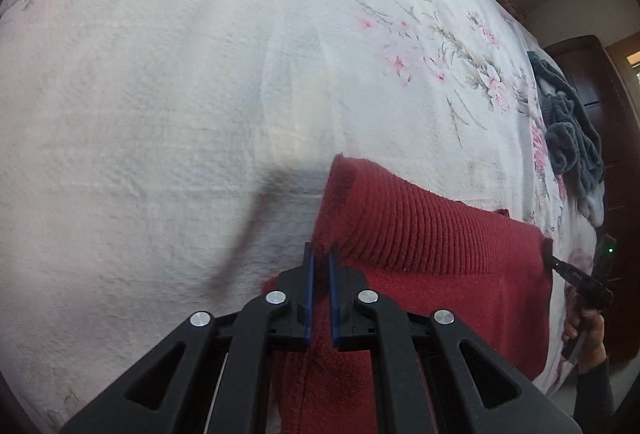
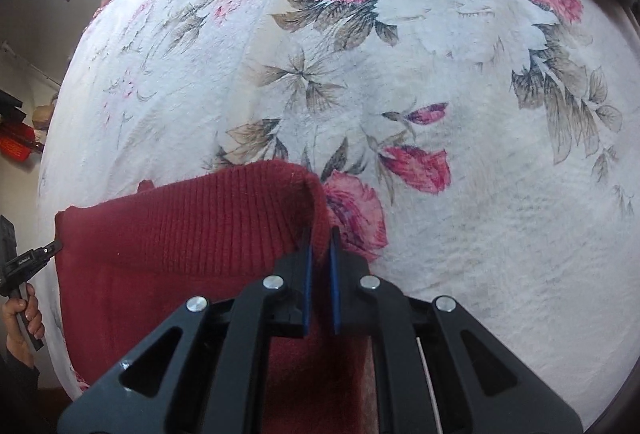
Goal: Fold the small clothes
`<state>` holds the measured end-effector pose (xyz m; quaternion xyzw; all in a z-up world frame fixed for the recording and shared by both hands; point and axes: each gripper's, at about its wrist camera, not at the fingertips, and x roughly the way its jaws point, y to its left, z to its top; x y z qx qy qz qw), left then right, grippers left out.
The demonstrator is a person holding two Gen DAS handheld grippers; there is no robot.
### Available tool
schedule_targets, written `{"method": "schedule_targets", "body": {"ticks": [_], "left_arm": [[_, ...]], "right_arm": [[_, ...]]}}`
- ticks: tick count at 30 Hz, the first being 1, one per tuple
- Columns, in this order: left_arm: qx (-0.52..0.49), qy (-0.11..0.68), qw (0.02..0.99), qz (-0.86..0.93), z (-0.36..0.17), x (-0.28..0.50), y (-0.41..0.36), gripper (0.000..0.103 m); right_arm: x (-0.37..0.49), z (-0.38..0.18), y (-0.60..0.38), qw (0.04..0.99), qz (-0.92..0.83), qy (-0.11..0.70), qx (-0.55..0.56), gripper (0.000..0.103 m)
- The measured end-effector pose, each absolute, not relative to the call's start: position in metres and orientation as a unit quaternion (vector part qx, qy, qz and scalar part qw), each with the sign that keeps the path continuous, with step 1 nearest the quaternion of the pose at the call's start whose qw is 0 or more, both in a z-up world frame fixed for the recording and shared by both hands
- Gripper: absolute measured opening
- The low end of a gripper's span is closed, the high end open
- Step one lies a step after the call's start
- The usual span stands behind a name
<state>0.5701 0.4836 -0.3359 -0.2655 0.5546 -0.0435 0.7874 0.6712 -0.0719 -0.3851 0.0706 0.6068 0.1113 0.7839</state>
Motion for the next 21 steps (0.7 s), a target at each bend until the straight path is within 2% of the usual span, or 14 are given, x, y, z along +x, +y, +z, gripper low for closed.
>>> {"method": "schedule_targets", "body": {"ticks": [8,12,21], "left_arm": [[-0.282,0.495,0.82,-0.053,-0.288,0.567,0.49,0.005],[-0.285,0.482,0.827,-0.049,-0.281,0.576,0.495,0.005],[-0.267,0.548,0.793,-0.017,-0.353,0.599,0.494,0.005]], "right_arm": [[0.665,-0.333,-0.075,0.82,0.137,0.55,0.08,0.005],[0.676,-0.319,-0.069,0.827,0.143,0.538,0.075,0.005],[0.704,-0.372,-0.064,0.812,0.117,0.567,0.07,0.005]]}}
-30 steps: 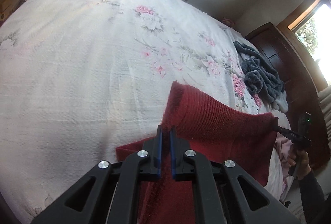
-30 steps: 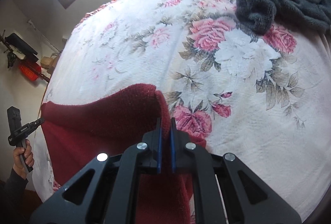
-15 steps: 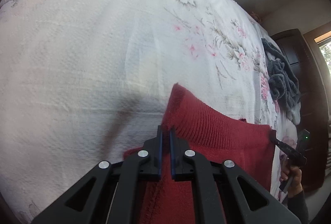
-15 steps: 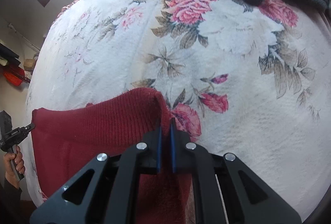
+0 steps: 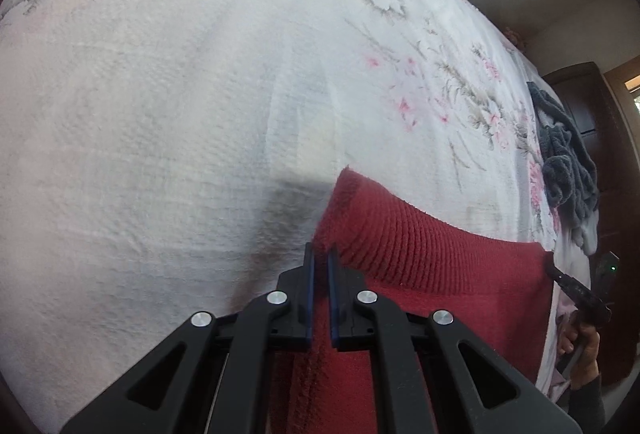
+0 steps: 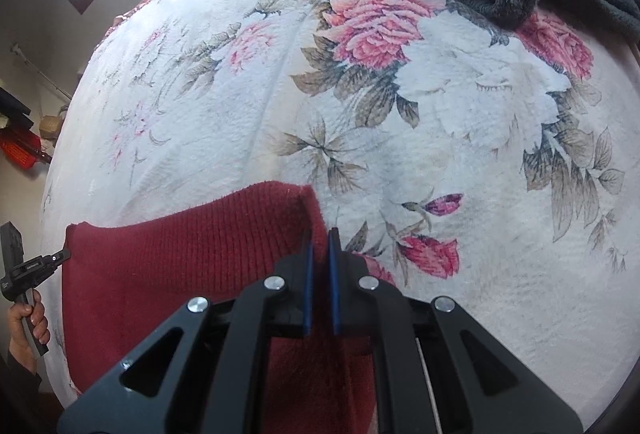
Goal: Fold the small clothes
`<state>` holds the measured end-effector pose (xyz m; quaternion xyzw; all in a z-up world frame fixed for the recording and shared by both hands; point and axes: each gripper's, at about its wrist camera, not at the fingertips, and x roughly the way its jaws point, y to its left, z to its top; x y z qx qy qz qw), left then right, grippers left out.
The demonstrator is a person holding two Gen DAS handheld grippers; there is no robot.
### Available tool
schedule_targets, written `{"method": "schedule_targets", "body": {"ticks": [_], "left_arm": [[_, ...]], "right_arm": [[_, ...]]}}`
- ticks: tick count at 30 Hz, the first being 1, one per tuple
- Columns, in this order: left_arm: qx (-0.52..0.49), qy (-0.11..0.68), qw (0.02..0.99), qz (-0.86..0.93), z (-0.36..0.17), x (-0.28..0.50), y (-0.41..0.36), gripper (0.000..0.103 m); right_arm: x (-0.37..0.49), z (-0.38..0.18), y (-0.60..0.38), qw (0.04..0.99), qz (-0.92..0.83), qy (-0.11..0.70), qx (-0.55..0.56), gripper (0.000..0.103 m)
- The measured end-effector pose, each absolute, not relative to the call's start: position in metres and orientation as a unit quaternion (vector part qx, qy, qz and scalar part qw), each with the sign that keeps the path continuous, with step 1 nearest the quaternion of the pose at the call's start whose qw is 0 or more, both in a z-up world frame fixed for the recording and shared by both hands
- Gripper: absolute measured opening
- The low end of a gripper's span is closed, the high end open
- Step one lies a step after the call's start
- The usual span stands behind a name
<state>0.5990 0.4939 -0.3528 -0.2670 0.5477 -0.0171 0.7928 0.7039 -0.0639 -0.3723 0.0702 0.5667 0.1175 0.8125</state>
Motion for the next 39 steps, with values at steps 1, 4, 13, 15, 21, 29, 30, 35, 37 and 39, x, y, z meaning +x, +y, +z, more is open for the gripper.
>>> {"method": "schedule_targets", "body": {"ticks": [1,4,13,15,21,29,30,35,37,39], "left_arm": [[-0.265,0.559,0.786,-0.017,-0.362,0.599,0.492,0.005],[-0.252,0.563,0.787,-0.002,-0.363,0.594,0.488,0.01],[-0.255,0.519,0.809,-0.108,-0.321,0.581,0.438,0.018],[-0.241,0.559,0.79,-0.071,-0.357,0.582,0.439,0.015],[-0.27,0.527,0.802,-0.084,-0.341,0.558,0.459,0.005],[-0.269,0.539,0.791,-0.11,-0.369,0.5,0.452,0.002],[-0.282,0.534,0.79,-0.103,-0.37,0.497,0.459,0.002],[-0.281,0.479,0.813,-0.176,-0.313,0.439,0.446,0.005],[-0.278,0.485,0.805,-0.201,-0.317,0.41,0.429,0.005],[-0.256,0.517,0.797,-0.176,-0.341,0.392,0.42,0.006]], "right_arm": [[0.705,-0.381,-0.065,0.809,0.115,0.572,0.073,0.005],[0.702,-0.403,-0.07,0.801,0.117,0.582,0.085,0.009],[0.653,-0.384,-0.096,0.785,0.195,0.553,0.199,0.022],[0.651,-0.406,-0.09,0.769,0.19,0.583,0.18,0.008],[0.647,-0.395,-0.1,0.771,0.178,0.576,0.205,0.009],[0.597,-0.405,-0.061,0.766,0.222,0.586,0.144,0.0],[0.599,-0.407,-0.067,0.764,0.217,0.586,0.164,0.0],[0.554,-0.361,-0.064,0.761,0.266,0.553,0.211,0.01],[0.528,-0.366,-0.052,0.749,0.287,0.564,0.197,0.01],[0.506,-0.385,-0.04,0.733,0.293,0.588,0.178,0.008]]}}
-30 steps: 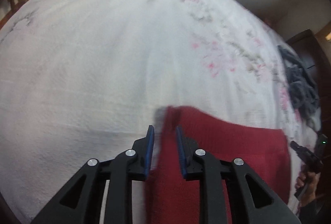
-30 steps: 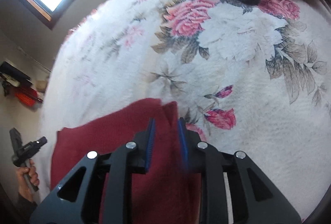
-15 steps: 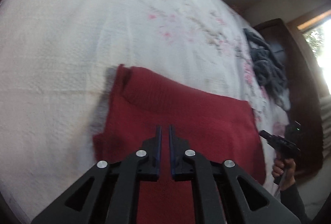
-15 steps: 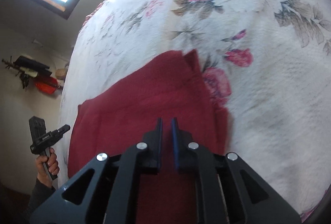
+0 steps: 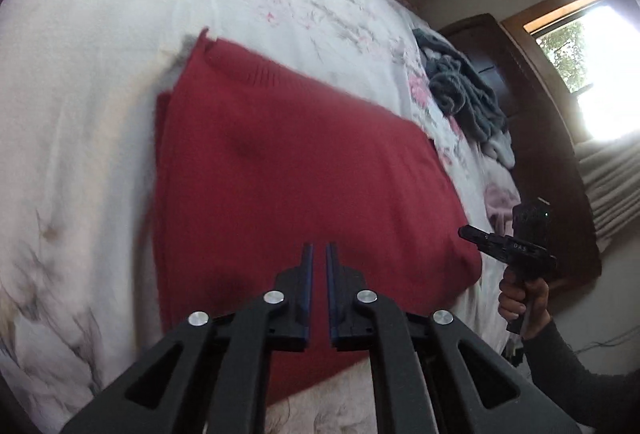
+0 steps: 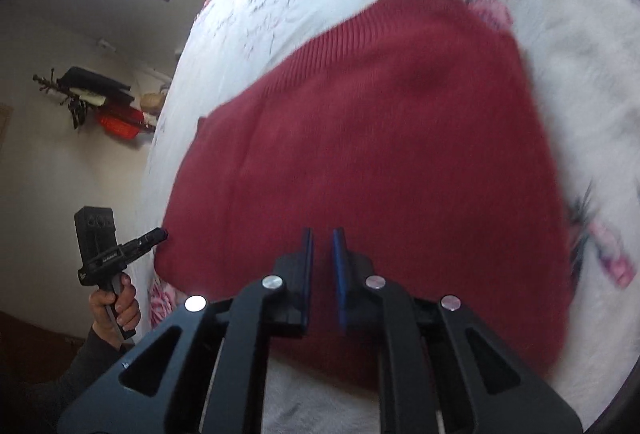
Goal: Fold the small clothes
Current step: 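Lay the fold flat and open both grippers away from the sweater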
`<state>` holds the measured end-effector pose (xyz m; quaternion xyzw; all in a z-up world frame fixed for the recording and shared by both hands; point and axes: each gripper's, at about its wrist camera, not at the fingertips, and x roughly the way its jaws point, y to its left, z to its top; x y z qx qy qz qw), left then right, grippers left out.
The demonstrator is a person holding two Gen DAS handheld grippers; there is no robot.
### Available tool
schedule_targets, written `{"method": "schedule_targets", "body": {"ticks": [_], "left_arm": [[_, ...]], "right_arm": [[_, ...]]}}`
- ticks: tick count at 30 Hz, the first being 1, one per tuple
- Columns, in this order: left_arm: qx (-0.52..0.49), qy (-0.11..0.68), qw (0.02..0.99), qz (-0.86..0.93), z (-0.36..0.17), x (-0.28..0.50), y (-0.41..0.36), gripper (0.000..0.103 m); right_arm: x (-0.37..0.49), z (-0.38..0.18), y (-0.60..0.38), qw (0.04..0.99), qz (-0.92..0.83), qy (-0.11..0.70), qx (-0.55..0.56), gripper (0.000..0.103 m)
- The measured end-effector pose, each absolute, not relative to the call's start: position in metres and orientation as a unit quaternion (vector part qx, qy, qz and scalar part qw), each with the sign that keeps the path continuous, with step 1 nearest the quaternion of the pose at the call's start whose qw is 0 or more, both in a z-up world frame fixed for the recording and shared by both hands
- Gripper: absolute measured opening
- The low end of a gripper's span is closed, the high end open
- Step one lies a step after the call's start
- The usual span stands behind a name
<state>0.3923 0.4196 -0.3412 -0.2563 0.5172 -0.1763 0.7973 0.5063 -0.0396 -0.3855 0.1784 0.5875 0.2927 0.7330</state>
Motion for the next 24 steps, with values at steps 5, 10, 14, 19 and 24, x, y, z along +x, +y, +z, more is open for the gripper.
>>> {"method": "schedule_targets", "body": {"ticks": [5,10,14,19,24], "left_arm": [[-0.291,0.512,0.793,-0.157,-0.346,0.376,0.428,0.002],[-0.266,0.481,0.8,-0.24,-0.307,0.346,0.388,0.008],[-0.244,0.537,0.78,-0.208,-0.352,0.351,0.371,0.009],[-0.302,0.533,0.767,-0.19,-0.372,0.343,0.386,0.005],[-0.333,0.505,0.777,-0.171,-0.361,0.316,0.419,0.023]], "right_arm": [[0.498,-0.399,-0.044,0.734,0.255,0.601,0.188,0.004],[0.463,-0.358,-0.058,0.747,0.275,0.577,0.183,0.012],[0.457,-0.392,-0.088,0.735,0.218,0.618,0.173,0.0],[0.447,-0.39,-0.135,0.734,0.192,0.606,0.24,0.0],[0.439,-0.352,-0.132,0.778,0.168,0.576,0.188,0.009]]}}
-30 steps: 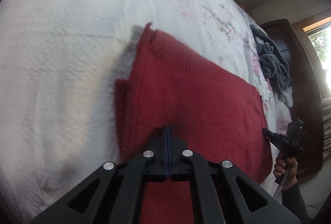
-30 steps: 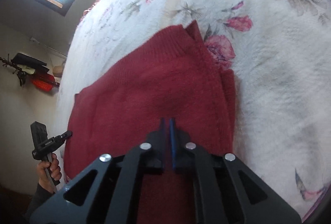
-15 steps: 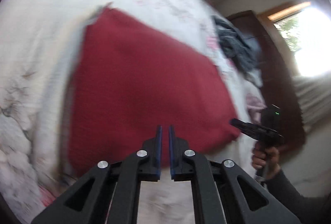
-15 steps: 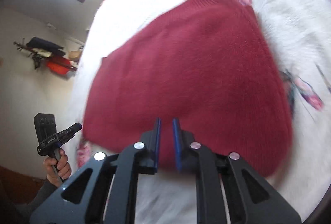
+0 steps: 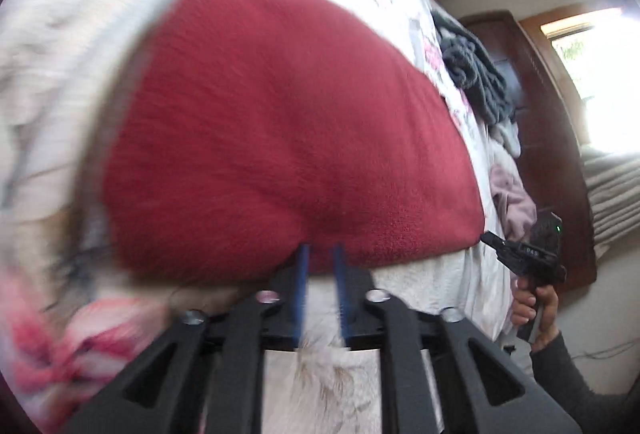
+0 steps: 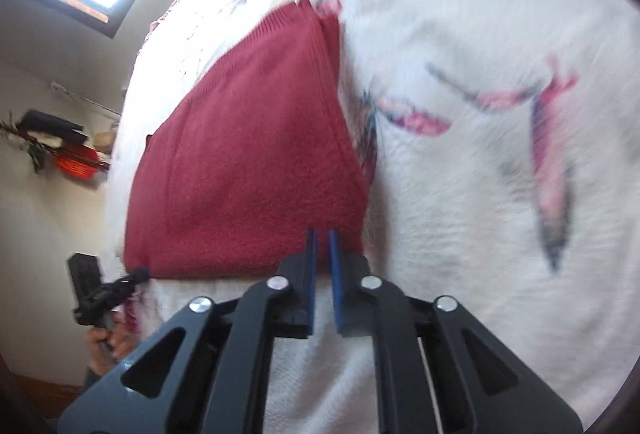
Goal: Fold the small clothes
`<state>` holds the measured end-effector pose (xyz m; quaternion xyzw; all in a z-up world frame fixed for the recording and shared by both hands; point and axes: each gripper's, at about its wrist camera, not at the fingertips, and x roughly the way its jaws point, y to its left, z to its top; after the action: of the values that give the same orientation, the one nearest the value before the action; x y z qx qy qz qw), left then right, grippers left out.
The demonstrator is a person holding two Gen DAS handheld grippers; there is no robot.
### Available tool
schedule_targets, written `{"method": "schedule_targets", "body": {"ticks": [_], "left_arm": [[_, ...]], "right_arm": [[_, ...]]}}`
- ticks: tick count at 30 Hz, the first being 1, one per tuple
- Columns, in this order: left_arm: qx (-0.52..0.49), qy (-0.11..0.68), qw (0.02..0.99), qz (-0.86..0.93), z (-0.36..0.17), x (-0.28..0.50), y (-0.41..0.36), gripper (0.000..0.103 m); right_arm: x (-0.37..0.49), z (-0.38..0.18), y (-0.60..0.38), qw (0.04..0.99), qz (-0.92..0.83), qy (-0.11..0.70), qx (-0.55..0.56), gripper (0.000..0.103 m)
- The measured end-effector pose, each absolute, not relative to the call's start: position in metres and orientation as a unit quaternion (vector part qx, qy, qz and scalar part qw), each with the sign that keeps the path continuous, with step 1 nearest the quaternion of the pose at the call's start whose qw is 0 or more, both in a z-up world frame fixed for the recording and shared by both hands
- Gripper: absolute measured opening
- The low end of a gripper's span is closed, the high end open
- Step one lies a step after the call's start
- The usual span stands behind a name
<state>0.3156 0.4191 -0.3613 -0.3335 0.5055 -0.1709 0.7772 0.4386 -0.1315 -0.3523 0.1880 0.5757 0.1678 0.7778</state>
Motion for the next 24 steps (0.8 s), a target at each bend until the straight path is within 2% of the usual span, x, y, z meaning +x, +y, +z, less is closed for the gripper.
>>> {"method": "schedule_targets", "body": {"ticks": [1,2,3,4,5,6,11,17,20,24], "left_arm": [[-0.349,0.499,0.777,-0.163,-0.359,0.312,0.429,0.025],[-0.363,0.492,0.776,-0.154,-0.356,0.306,0.44,0.033],[-0.379,0.483,0.777,-0.14,-0.353,0.297,0.45,0.042],[-0.39,0.475,0.778,-0.13,-0.349,0.29,0.457,0.047],[-0.401,0.467,0.78,-0.117,-0.345,0.279,0.47,0.055],[-0.409,0.461,0.78,-0.109,-0.342,0.272,0.48,0.06],[-0.423,0.446,0.784,-0.086,-0.33,0.237,0.522,0.065],[-0.434,0.432,0.787,-0.075,-0.327,0.222,0.533,0.069],[-0.442,0.421,0.788,-0.079,-0.326,0.223,0.536,0.069],[-0.442,0.416,0.79,-0.089,-0.325,0.229,0.536,0.069]], "right_arm": [[0.434,-0.342,-0.124,0.788,0.174,0.567,0.169,0.009],[0.428,-0.336,-0.116,0.794,0.18,0.562,0.148,0.011],[0.422,-0.33,-0.102,0.801,0.185,0.558,0.116,0.017],[0.414,-0.323,-0.082,0.808,0.197,0.551,0.072,0.022],[0.403,-0.318,-0.058,0.813,0.209,0.543,0.029,0.034],[0.393,-0.315,-0.038,0.816,0.218,0.536,-0.018,0.05],[0.326,-0.322,0.105,0.821,0.277,0.421,-0.269,0.081],[0.265,-0.36,0.228,0.78,0.306,0.301,-0.457,0.078],[0.249,-0.376,0.267,0.761,0.301,0.256,-0.514,0.077],[0.249,-0.399,0.295,0.743,0.288,0.234,-0.557,0.075]]}}
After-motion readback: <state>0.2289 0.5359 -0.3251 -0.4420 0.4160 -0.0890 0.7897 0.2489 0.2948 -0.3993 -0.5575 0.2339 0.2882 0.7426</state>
